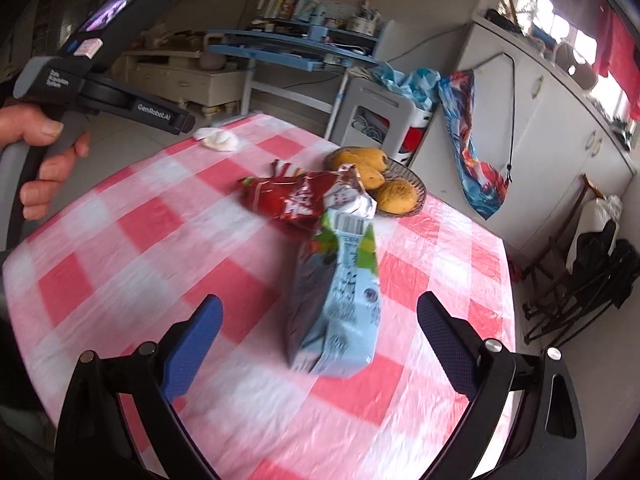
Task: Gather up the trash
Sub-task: 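Grasp the white tissue with the left tool while the right tool grasps the juice carton, then carry the tissue and juice carton from the table over the yellow bucket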
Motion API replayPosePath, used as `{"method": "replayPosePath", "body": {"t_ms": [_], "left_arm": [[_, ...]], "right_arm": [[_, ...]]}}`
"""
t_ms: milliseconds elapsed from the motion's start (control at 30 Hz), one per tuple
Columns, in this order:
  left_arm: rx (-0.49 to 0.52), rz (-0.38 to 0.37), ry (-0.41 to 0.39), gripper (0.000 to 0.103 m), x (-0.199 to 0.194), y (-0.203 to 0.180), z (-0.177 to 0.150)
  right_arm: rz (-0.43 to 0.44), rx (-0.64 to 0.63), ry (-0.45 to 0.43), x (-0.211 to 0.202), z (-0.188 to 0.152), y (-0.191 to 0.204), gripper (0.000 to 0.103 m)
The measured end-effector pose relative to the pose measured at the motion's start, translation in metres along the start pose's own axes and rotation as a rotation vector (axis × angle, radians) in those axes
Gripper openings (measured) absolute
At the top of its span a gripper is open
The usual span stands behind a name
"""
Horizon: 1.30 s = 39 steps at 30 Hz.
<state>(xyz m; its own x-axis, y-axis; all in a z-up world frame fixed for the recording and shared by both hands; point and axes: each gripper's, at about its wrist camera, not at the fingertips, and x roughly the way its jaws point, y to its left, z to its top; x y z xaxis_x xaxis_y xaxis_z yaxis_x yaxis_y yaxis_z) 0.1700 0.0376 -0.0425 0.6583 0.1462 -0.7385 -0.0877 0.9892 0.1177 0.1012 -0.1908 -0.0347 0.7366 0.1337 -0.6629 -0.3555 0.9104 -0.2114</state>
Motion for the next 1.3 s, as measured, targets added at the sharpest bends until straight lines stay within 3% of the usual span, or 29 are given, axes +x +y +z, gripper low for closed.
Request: {"method": "replayPosePath", "body": {"t_ms": [333,433,467,500,533,600,633,767,933,1233,1300], "left_arm": [[0.015,0.008,0.041,0.083,0.056,-0.005,0.034],[0.019,0.012,0.058,0.083,0.071,-0.010,0.040],[0.020,0.013,0.062,0.083,0.074,-0.012,0.041],[0.019,0.009,0.070,0.083,0.080,-0.014,0.042],[0.018,0.006,0.077,0.081,0.084,-0.016,0.042],[0.006,-0.014,0.111,0.064,0.095,-0.017,0.038],[-0.001,-0.029,0.132,0.043,0.099,-0.017,0.036],[-0.002,-0.076,0.114,0.030,0.090,-0.019,0.031],[-0.013,-0.166,0.126,0.029,0.063,-0.015,0.014],[-0.039,-0.301,0.140,0.029,-0.005,-0.012,-0.033],[-0.051,-0.321,0.140,0.029,-0.023,-0.011,-0.047]], "right_arm": [[0.035,0.022,0.040,0.030,0.014,-0.013,0.084],[0.052,0.013,0.082,0.040,0.012,-0.016,0.068],[0.061,0.013,0.104,0.042,0.010,-0.018,0.056],[0.076,0.020,0.110,0.043,0.009,-0.020,0.052],[0.083,0.024,0.109,0.041,0.008,-0.023,0.051],[0.095,0.016,0.114,0.035,0.005,-0.026,0.049],[0.103,0.010,0.117,0.032,0.005,-0.026,0.048],[0.154,-0.048,0.142,0.022,-0.001,-0.022,0.048],[0.227,-0.151,0.164,0.006,-0.011,-0.010,0.050],[0.176,-0.173,0.129,-0.005,-0.024,0.001,0.054],[0.167,-0.175,0.145,-0.003,-0.030,0.004,0.060]]}}
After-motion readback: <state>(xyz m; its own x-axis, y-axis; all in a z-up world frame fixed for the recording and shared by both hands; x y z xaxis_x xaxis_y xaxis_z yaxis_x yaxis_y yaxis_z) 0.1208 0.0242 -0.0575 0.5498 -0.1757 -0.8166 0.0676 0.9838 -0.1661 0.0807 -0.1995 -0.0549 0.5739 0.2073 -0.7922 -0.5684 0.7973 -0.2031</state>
